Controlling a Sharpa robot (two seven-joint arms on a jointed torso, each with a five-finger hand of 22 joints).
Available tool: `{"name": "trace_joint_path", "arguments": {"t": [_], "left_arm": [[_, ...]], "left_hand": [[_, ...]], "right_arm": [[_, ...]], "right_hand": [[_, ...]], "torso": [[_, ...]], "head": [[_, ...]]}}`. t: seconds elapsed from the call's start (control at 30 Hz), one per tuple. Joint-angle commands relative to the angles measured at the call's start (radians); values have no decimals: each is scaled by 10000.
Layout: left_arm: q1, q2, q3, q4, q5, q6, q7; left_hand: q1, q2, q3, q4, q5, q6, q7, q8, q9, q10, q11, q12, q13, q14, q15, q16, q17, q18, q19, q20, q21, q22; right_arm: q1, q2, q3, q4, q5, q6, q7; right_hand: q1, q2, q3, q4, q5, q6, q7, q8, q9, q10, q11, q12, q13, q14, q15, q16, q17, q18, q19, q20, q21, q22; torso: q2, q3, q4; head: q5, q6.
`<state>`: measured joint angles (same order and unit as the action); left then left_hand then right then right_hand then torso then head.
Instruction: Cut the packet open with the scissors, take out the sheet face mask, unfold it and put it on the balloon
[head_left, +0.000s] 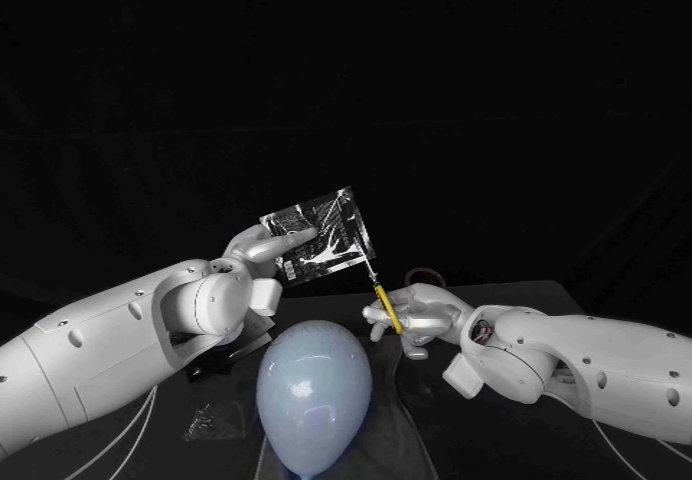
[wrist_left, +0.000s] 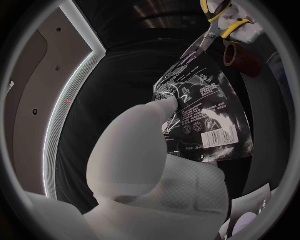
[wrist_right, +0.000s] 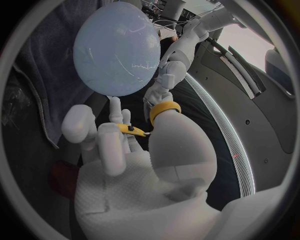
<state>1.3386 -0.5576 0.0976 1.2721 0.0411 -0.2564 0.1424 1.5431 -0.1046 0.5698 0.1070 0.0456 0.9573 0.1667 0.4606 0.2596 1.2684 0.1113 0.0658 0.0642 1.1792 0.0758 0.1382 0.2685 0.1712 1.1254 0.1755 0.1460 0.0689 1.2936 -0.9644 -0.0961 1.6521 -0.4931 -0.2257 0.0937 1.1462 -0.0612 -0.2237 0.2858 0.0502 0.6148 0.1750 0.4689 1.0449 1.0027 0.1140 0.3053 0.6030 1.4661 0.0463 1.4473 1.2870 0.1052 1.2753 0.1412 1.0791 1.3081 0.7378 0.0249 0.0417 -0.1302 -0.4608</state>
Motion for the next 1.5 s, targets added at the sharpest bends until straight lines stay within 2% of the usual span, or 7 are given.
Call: {"name": "trace_joint_path", "arguments": {"t": [0.03,0.43,0.7,0.9,1.03,1.27,1.5], "left_arm": [[2,3,-1,42,-73,52,37],[-13,-86,-37,219,-55,-339,-2],[-72,-142,-108,338,-62,-685,-76],[-100,-186,-136,403,-71,-795,-112],[-110,-196,-144,425,-73,-801,-103],[-128,-199,-148,430,-48,-774,-7],[-136,-224,-148,375,-6,-738,118]], "left_hand": [[-12,121,37,-10,31,-15,49,28,962,66,-20,-28,5,-23,-10,-59,11,124,25,20,-43,3],[-27,123,43,-18,30,-16,49,29,969,67,-20,-28,6,-22,-9,-61,13,123,25,21,-42,3],[-32,124,52,-29,31,-17,47,29,975,66,-21,-28,5,-24,-10,-63,15,124,23,19,-43,3],[-35,126,60,-39,31,-17,46,28,979,65,-22,-29,5,-26,-11,-65,16,124,22,18,-43,3],[-35,126,60,-39,31,-17,46,28,979,65,-22,-29,5,-26,-11,-65,16,124,22,18,-43,3],[-48,125,69,-49,30,-18,46,28,987,63,-21,-29,5,-28,-10,-69,18,122,19,19,-44,3],[-58,126,73,-53,30,-19,46,28,991,63,-20,-30,5,-29,-9,-71,19,121,18,21,-44,3]], "right_arm": [[16,22,23,20,149,-243,294],[15,127,41,10,319,-546,546],[15,129,89,40,353,-661,654],[15,153,117,16,375,-671,673],[15,163,125,-11,382,-646,656],[16,147,128,-35,395,-595,603],[16,91,129,-36,412,-608,526]], "right_hand": [[58,169,-103,1,-12,92,88,102,-25,131,-37,84,-40,209,-118,74,45,60,93,-21,74,123],[242,406,-350,-22,-13,187,24,242,-102,258,-100,221,-149,240,-177,97,34,37,171,-78,195,183],[266,432,-380,-27,-13,198,17,257,-112,270,-106,235,-161,237,-182,90,12,36,173,-84,199,185],[315,484,-442,-35,-13,216,7,284,-133,281,-116,256,-189,218,-193,61,-63,39,164,-94,184,177],[332,503,-464,-38,-13,222,3,293,-141,285,-119,263,-199,214,-196,55,-78,40,162,-98,181,175],[545,769,-810,-60,-13,414,-98,463,-253,555,-218,494,-272,268,-281,97,-26,11,267,-170,333,249],[816,1102,-1226,-110,-14,840,-305,733,-365,1079,-410,914,-217,379,-453,181,132,-44,469,-310,608,381]], "torso": [[-4,0,2],[-2,-4,8],[5,-4,-5],[-3,3,8],[-3,-2,-11],[1,-4,-8],[2,-6,3]], "head": [[-62,41],[-116,110],[-172,155],[-182,152],[-182,144],[-177,116],[-178,74]]}}
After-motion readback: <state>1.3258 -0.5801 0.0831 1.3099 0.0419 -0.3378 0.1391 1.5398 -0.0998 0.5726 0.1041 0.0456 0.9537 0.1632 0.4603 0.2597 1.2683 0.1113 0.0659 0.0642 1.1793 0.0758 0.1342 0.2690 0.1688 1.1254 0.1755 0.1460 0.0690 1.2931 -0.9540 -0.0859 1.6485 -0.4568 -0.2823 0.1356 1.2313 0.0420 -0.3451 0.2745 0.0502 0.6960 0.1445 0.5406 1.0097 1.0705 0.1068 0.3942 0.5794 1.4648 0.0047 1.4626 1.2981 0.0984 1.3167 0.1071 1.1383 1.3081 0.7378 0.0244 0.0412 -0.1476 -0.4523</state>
